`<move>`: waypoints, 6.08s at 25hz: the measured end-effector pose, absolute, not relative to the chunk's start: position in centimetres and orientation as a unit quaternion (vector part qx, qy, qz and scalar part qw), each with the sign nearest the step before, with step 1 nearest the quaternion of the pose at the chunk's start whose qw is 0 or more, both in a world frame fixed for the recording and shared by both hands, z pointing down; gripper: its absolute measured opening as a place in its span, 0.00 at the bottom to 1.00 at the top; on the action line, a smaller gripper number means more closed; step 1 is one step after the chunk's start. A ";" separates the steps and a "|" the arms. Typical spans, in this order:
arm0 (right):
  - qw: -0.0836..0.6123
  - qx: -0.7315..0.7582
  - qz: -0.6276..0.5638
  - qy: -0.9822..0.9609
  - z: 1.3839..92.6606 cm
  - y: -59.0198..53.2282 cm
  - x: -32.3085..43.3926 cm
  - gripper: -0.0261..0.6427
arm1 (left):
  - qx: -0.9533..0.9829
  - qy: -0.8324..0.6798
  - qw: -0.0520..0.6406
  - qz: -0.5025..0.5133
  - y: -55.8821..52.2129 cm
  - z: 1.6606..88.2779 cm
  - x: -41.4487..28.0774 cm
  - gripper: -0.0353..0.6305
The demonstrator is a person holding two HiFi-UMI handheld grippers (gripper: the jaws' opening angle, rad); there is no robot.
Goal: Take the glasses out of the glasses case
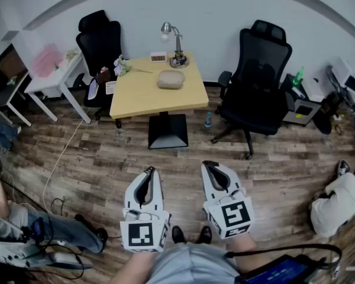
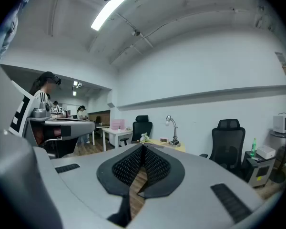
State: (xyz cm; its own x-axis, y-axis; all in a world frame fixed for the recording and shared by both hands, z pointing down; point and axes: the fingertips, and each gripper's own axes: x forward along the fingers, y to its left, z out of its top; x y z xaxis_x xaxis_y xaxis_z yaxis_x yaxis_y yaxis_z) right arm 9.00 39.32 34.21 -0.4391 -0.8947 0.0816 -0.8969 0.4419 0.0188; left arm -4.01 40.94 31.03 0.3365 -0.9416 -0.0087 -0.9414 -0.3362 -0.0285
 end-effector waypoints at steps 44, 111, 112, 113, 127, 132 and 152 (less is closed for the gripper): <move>0.031 0.554 0.033 -0.832 36.8 20.7 8.8 0.32 | -0.827 0.560 -0.017 -0.042 21.4 34.8 -5.8 0.06; 0.130 0.446 -0.010 -0.886 38.3 -22.2 0.3 0.27 | -0.823 0.564 -0.054 -0.018 -21.7 36.3 -12.3 0.06; 0.132 0.440 -0.006 -0.888 38.7 -22.5 0.4 0.27 | -0.822 0.566 -0.056 -0.021 -22.0 36.4 -12.3 0.06; 0.133 0.435 -0.002 -0.891 39.1 -22.7 0.4 0.26 | -0.820 0.569 -0.058 -0.025 -22.2 36.5 -12.3 0.06; 0.206 0.330 0.062 -0.919 48.7 -23.3 0.1 0.23 | -0.790 0.602 -0.092 -0.076 -23.4 40.5 -12.3 0.06; 0.247 0.280 0.093 -0.923 53.2 -22.7 -0.2 0.23 | -0.779 0.610 -0.107 -0.098 -23.5 42.4 -12.3 0.06; 0.385 0.189 0.153 -0.890 62.1 -21.4 -0.3 0.15 | -0.758 0.628 -0.137 -0.110 -25.4 45.7 -14.0 0.06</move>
